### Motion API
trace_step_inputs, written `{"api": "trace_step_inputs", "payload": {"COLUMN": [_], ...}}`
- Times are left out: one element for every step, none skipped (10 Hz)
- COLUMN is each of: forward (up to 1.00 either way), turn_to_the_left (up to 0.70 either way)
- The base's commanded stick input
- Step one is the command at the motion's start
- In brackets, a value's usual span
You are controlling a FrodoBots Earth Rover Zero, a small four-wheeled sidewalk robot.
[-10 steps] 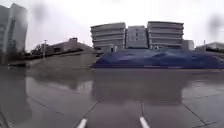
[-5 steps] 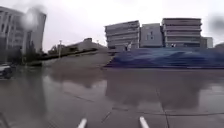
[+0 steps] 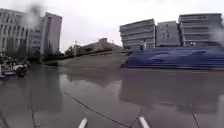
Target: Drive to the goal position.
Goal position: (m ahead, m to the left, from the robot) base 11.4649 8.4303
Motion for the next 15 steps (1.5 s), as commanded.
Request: {"api": "trace_step_inputs", "payload": {"forward": [1.0, 1.0, 1.0, 1.0, 1.0, 1.0, 1.0, 1.0, 1.0, 1.0, 1.0, 1.0, 1.0, 1.0, 1.0], "turn_to_the_left": [0.0, 0.0, 0.0, 0.0, 0.0, 0.0, 0.0, 0.0, 0.0, 0.0, 0.0, 0.0, 0.14, 0.2, 0.11]}}
